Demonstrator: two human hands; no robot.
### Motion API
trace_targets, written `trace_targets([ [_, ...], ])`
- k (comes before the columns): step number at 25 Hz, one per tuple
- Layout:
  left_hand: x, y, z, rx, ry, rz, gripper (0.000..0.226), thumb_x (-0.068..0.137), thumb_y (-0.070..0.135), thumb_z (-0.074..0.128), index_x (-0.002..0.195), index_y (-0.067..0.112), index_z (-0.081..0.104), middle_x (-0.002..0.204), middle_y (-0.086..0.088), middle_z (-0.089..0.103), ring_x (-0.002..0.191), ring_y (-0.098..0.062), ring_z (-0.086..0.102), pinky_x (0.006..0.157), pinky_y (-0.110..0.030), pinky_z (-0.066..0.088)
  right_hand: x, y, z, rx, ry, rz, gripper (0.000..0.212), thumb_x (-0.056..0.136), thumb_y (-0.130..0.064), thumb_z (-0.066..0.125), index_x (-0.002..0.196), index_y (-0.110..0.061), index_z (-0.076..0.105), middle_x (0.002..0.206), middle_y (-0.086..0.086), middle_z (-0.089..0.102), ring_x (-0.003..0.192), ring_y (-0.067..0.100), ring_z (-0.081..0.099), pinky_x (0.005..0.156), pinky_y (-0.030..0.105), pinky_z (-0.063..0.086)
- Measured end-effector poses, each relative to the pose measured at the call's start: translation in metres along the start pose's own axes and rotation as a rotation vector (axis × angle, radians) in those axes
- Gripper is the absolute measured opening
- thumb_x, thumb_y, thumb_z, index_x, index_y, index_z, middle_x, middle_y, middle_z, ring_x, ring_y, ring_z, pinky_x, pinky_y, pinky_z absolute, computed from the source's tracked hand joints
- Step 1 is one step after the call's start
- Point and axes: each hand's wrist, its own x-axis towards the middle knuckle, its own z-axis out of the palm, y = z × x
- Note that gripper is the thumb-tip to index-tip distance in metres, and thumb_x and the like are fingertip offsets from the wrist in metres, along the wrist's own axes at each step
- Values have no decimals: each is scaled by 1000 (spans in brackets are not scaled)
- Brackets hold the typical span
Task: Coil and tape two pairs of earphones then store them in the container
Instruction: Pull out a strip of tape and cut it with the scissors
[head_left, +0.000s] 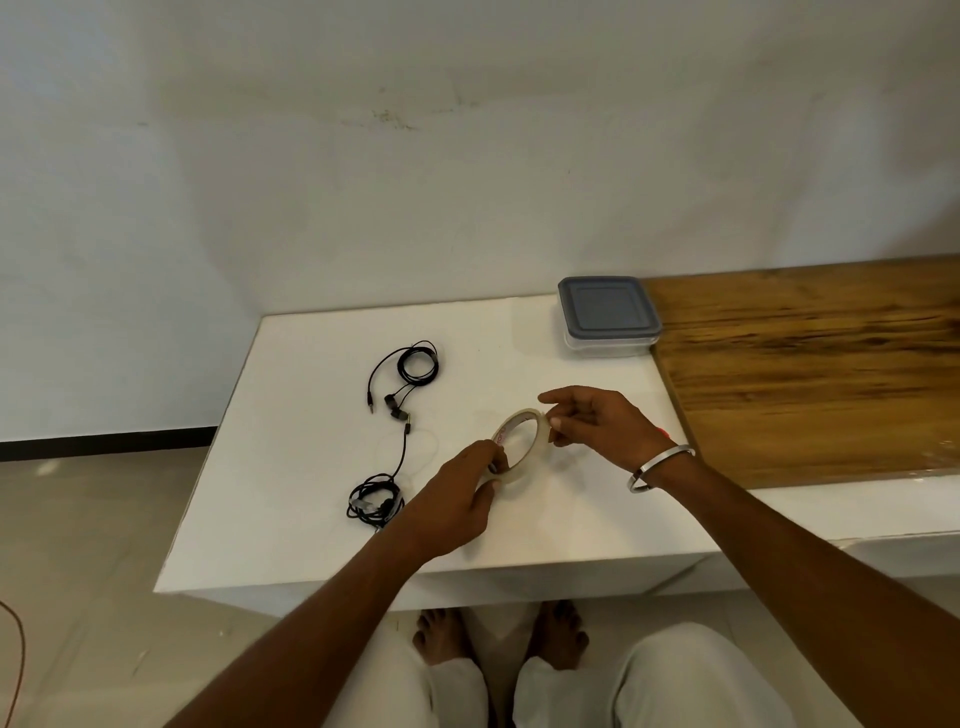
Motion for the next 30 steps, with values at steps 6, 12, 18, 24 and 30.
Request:
trace_targets([
  [6,-4,-1,-2,-30,-30,-20,26,88,8,50,113,18,50,109,5,58,103,-15,56,99,-30,46,3,-6,7,-124,50,-62,13,87,-10,64,99,-12,68,89,5,70,77,15,68,71,22,57],
  [12,-3,-1,-3,-21,-30,-11,26,89,6,52,113,17,51,108,7,56,100,-10,55,92,-21,43,3,-7,7,-234,82,-105,7,87,-11,65,94,-12,65,91,0,66,84,14,63,70,21,57],
  [18,-1,7,-6,-29,-37,-25,20,90,23,58,108,20,49,103,8,55,95,-7,53,84,-20,40,4,-4,9,-315,76,-75,12,91,-16,59,100,-9,64,99,5,67,90,18,62,80,22,52],
  [24,21,42,3,-16,140,68,67,84,41,68,138,21,34,140,9,35,123,3,39,99,-9,30,5,-13,17,-309,32,-42,15,94,-20,55,103,-10,62,94,6,70,83,17,67,78,20,52],
  [30,30,49,3,-201,100,-94,47,83,41,70,116,28,40,101,4,59,89,-7,59,75,-20,48,1,-7,11,-250,-28,18,8,96,-13,50,98,-13,57,93,7,70,86,20,69,81,29,55],
])
